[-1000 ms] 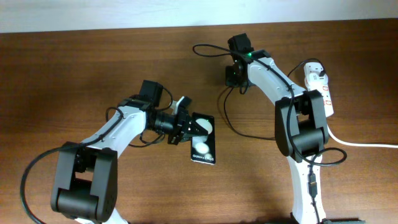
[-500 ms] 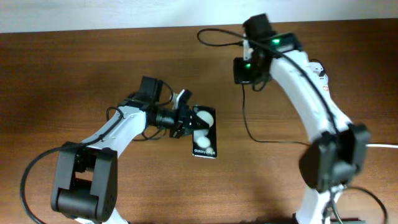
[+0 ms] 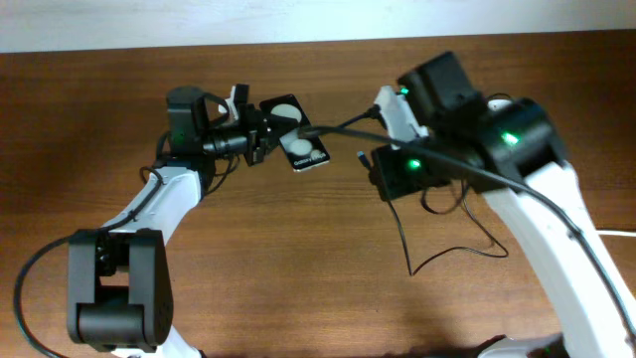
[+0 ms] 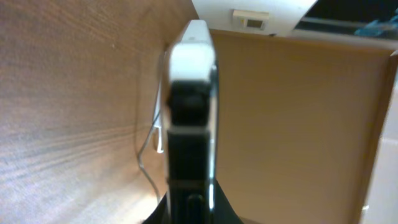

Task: Plug charger to phone and switch on socket
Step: 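Bring the cable plug toward the phone's bottom port with the right gripper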

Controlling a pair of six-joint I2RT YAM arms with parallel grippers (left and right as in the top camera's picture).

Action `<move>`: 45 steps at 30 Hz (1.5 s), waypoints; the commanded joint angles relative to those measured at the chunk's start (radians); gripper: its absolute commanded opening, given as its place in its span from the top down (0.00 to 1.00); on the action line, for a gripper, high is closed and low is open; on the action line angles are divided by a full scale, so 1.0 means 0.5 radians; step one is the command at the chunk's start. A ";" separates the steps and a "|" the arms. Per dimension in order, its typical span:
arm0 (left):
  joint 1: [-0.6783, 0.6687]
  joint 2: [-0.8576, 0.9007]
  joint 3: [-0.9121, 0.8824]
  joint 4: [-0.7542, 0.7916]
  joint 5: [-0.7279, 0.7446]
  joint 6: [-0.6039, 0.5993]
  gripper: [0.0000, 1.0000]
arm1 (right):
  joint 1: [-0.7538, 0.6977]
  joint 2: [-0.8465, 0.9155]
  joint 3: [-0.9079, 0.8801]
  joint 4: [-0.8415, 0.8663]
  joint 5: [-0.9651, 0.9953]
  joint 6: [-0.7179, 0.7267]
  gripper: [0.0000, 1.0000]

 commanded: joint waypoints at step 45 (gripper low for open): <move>0.046 -0.008 0.027 0.584 0.282 -0.361 1.00 | 0.450 -0.027 -0.829 1.136 0.393 0.257 0.96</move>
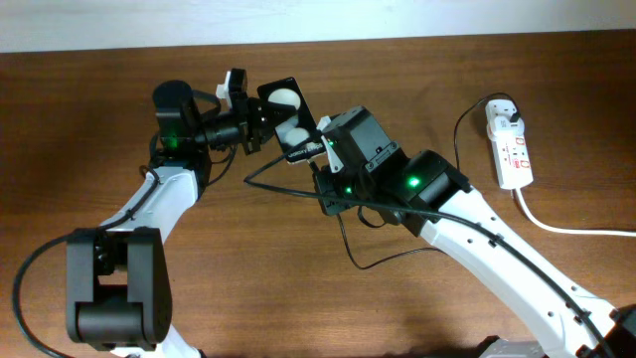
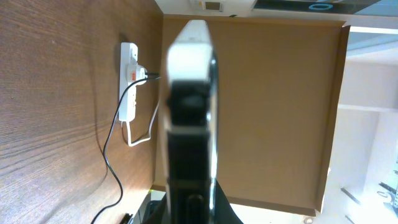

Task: Plug charger to phone and switch on socket
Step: 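Bring the cable plug toward the phone's bottom port with the right gripper, then push the USB-C plug into the phone's bottom port with the right gripper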

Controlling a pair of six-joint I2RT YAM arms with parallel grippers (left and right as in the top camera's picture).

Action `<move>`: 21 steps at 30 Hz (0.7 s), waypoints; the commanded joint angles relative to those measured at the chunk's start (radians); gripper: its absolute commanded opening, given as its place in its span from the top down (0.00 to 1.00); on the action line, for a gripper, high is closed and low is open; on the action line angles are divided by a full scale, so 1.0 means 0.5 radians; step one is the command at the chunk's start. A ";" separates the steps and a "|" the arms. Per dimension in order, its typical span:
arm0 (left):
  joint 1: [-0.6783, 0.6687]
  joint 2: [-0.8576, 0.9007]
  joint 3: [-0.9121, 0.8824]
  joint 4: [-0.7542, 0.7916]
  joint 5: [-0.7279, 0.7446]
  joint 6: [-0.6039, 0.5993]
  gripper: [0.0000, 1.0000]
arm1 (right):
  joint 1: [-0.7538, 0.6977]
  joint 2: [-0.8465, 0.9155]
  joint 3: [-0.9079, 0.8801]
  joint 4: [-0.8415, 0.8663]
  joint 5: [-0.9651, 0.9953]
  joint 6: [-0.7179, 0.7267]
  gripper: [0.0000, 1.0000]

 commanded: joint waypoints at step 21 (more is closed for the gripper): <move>0.000 -0.019 0.027 0.020 0.166 -0.010 1.00 | 0.012 0.014 -0.011 0.093 0.024 0.003 0.96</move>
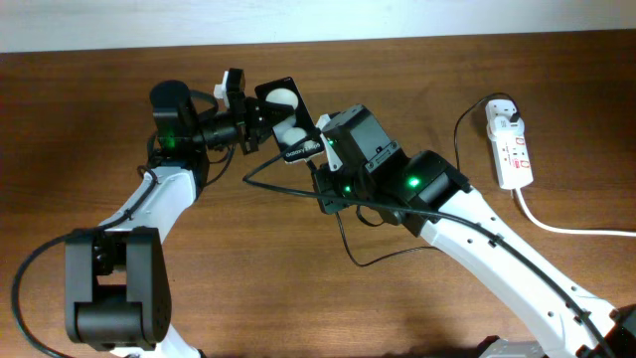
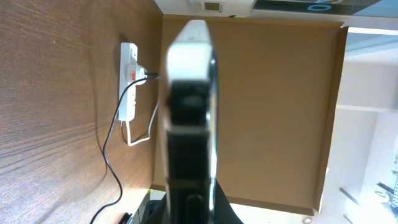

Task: Plug charger to phone and switch on socket
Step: 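Push the USB-C plug into the phone's bottom port with the right gripper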

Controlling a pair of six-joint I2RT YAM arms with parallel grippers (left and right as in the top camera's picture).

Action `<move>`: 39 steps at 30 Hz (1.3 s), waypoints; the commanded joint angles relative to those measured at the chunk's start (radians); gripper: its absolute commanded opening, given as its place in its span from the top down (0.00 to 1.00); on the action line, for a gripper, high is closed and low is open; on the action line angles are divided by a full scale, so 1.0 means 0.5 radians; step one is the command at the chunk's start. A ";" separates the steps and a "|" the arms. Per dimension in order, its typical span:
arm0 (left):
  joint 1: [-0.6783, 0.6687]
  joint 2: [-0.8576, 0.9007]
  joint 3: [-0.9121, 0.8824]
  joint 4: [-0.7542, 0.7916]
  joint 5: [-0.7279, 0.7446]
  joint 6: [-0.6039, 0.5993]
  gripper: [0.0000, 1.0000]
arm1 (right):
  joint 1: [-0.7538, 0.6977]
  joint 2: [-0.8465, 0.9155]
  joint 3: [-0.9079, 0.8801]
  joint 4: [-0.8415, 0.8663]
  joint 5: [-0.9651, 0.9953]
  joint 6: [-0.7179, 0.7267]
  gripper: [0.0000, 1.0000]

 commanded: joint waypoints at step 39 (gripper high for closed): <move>-0.212 -0.019 0.020 0.019 0.692 0.350 1.00 | 0.010 0.055 -0.010 0.335 0.163 0.130 0.96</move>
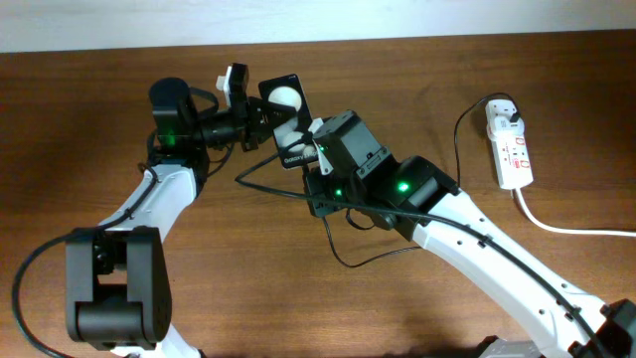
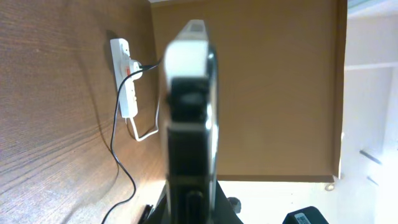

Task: Plug charger to phone and switch on socket
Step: 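Push the USB-C plug into the phone's bottom port with the right gripper, then release the plug and withdraw the right gripper toward the power strip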

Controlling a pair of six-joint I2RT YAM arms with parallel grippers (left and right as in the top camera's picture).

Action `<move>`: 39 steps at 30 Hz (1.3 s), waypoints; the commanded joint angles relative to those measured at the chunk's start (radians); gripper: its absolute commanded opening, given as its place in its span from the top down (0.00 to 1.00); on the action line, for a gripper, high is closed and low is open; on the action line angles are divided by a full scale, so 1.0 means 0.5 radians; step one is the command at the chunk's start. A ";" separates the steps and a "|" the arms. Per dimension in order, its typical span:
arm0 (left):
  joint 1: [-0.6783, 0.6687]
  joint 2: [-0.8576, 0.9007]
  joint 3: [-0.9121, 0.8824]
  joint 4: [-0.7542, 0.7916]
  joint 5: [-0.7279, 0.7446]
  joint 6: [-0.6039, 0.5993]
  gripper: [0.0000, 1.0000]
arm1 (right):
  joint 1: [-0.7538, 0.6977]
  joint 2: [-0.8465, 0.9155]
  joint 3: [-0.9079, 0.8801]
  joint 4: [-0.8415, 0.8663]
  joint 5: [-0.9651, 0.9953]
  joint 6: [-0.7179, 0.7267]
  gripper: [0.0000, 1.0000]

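Note:
My left gripper [image 1: 260, 121] is shut on the black phone [image 1: 285, 121] with white round stickers and holds it above the table, tilted. In the left wrist view the phone [image 2: 189, 124] shows edge-on between that gripper's [image 2: 189, 211] jaws. My right gripper [image 1: 316, 147] sits right at the phone's lower end, shut on the charger plug, which is hidden between its fingers. The black charger cable [image 1: 268, 186] loops under it.
A white power strip [image 1: 509, 149] lies at the far right of the wooden table [image 1: 99, 119], also seen as the power strip [image 2: 126, 87]. A black lead leaves its top and a white cord [image 1: 566, 227] runs off the right edge. Slack cable [image 1: 358, 261] lies under the right arm.
The right gripper has shifted slightly left, closer against the phone's lower end. The left gripper has tilted the phone a little. The cable loop has shifted left with it.
At first the right gripper was off to the right of the phone with the cable trailing from it. Then it was at the phone's lower end, and the left gripper held the phone higher. Both have stayed together there with small adjustments.

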 commanded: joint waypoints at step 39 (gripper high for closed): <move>-0.223 -0.020 -0.378 -0.012 0.213 0.854 1.00 | -0.035 -0.518 0.058 -1.110 0.494 0.003 0.01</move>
